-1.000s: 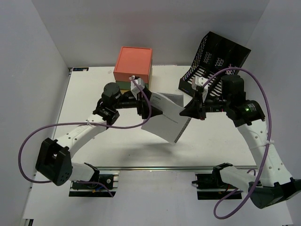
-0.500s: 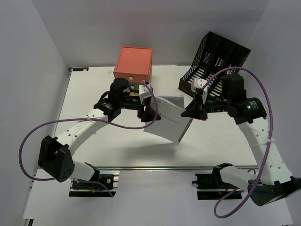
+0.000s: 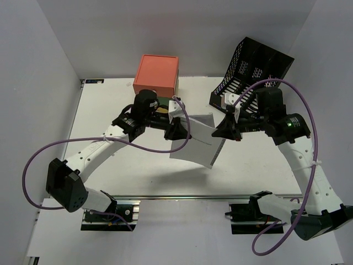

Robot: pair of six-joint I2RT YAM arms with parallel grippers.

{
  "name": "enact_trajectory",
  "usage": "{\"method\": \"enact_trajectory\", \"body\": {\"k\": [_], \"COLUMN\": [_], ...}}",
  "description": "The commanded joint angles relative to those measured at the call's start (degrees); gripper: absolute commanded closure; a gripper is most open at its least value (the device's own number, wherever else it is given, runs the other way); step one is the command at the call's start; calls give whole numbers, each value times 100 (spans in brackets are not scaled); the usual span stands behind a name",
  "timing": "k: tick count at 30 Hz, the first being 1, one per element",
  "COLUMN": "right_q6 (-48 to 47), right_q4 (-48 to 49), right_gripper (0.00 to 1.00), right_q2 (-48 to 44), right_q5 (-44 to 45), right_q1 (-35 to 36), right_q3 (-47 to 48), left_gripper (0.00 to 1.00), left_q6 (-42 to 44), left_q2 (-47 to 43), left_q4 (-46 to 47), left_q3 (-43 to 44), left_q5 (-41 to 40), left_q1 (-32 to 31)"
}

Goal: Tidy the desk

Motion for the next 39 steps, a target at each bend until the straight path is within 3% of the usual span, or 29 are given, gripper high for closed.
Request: {"method": "enact_trajectory", "body": {"k": [1,2,3,6,10,12,13,15,16,18,21,24,28,30,32,35,36,39], "right_q6": [-82,-91,-73,-73,225,374,462,559,603,691,946,1306,1754,1930,2036,2212,2273,2309], "right_q4": [285,294,303,346,574,803,847,970,1005,1128,1356,1733,2208,2245,2306,2491,2535,2631], "right_gripper": [100,100,100,100,98,80,61,49,37,26,24,11,11,12,21,75,100,100], "right_q2": [-60,-60,-51,-77,-156,-235,-262,-349,-376,-472,-639,-884,-1316,-1492,-1667,-1861,-1905,-2054], "right_q5": [-73,-55,-29,68,453,665,857,1034,1157,1428,1868,3068,4259,4627,4831,5165,5531,5623], "right_q1": [51,43,51,51,51,25,34,25,16,25,7,7,-19,-45,-80,-159,-168,-204], "right_q3": [111,111,103,68,-38,-117,-134,-214,-231,-310,-372,-389,-477,-451,-495,-696,-758,-1083], "left_gripper": [67,72,84,100,100,100,100,100,100,100,100,100,100,100,100,100,100,100], "left_q6": [132,132,106,70,-210,-544,-641,-860,-913,-1072,-1248,-1301,-1711,-1828,-2003,-2109,-2144,-2197], "left_q2": [48,39,39,-13,-224,-338,-339,-295,-286,-294,-268,-207,-102,-66,39,328,416,847], "left_q4": [-235,-235,-253,-279,62,213,231,161,126,125,196,64,256,510,652,784,828,960], "left_q3": [209,209,209,191,112,95,138,322,375,490,595,779,1078,1166,1342,1762,1895,2405], "left_q5": [17,8,8,-62,-141,-220,-264,-369,-396,-588,-947,-1370,-2072,-2258,-2584,-2952,-3058,-3445], "left_q1": [-125,-126,-126,-231,-284,-284,-284,-284,-223,-222,-161,-222,-275,-275,-327,-441,-442,-652]}}
